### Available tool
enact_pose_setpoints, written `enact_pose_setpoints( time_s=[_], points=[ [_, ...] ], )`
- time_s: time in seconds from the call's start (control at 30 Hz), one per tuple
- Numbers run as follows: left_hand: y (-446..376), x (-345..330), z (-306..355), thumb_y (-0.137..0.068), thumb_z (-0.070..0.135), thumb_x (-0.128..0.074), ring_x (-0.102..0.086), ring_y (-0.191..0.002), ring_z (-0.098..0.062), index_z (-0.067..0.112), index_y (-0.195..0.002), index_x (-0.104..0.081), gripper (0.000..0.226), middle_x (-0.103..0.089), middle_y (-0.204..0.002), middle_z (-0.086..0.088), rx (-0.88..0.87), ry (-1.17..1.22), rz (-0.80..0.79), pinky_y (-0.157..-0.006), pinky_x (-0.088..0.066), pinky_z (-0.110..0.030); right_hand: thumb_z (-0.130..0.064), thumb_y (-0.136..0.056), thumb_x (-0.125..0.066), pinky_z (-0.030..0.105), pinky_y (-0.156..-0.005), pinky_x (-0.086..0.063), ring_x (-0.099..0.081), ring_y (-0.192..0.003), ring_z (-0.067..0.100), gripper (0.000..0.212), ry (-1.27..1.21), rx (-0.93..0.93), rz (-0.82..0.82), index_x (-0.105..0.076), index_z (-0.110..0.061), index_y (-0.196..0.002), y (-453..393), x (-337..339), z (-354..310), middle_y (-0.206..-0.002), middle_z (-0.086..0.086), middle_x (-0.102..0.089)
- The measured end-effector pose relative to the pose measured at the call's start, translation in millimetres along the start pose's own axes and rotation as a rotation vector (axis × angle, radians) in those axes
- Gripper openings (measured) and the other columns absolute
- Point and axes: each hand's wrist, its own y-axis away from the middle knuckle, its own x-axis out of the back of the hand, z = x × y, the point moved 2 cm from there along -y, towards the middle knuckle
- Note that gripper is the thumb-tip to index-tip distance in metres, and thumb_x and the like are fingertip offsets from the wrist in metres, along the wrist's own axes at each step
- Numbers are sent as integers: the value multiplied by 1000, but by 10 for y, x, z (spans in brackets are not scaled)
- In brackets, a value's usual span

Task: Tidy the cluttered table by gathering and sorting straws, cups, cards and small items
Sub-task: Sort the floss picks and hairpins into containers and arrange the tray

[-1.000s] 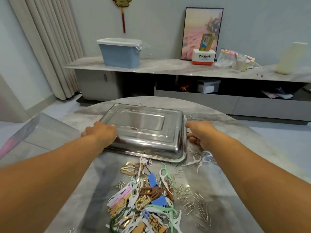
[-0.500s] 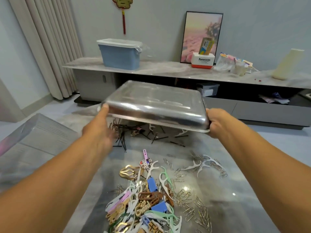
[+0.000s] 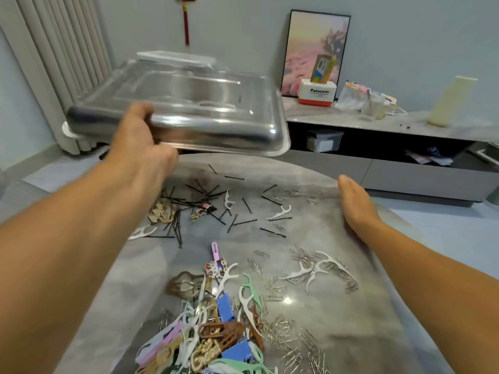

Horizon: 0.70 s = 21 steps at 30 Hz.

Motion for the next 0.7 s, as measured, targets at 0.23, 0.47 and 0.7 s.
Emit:
enact_pose_setpoints(
  time_s=[0.23,0.47,0.7],
  points=[
    [-118,-9,178,-87,2,-68,-69,-48,-34,8,-104,-57,21,-70,-60,-15,-119,16,-72,-39,-53,-49,-43,-107,-26,46,-103,-36,-50,-124,36,39,461,186,-219,-56,-18,-108,-347,-491,-46,-117,12,-57],
    [-228,76,285,-83,20,-78,-74,-64,-34,13,-115,-61,37,-76,-78,-13,-174,5,-80,-54,-59,-53,-34,-109,-40,7,-109,-14,-34,-145,14,45,283,562,-575,-51,-14,-147,334,-1059,-751,-156,1,-44],
    [-359,157,230,-79,22,-83,-69,-99,-41,20,-123,-54,52,-70,-111,-13,-91,136,55,-69,-54,-73,-45,-109,-32,22,-118,-19,-33,-146,9,49,1,363,-517,-41,-29,-154,258,-1225,-975,-159,-8,-39]
  ],
)
